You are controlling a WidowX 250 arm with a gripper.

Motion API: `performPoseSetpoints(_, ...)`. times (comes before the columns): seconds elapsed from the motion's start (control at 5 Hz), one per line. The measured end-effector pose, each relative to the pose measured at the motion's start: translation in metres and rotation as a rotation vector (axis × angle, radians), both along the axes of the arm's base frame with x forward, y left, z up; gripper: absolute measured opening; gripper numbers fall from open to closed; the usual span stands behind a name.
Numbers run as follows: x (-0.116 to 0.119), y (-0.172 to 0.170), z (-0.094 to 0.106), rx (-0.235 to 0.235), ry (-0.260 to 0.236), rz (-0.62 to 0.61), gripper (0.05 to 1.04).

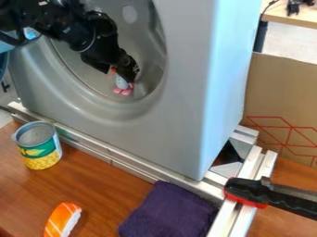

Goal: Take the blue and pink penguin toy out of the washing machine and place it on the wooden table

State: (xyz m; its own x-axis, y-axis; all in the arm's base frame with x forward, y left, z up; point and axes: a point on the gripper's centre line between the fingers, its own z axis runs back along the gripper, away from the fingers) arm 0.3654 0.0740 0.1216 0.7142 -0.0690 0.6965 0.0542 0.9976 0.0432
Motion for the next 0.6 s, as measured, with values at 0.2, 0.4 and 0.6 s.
performPoseSetpoints(0.2,0.006,-0.0007,0.002,-0.029,-0.032,0.017,0.943)
performPoseSetpoints(0.4,0.0086,-0.0002,0.0042,-0.046,-0.057,0.032,0.704)
performPoseSetpoints(0.6,0.0054,0.0006,0.0016,-0.103,-0.079,0.056,0.689)
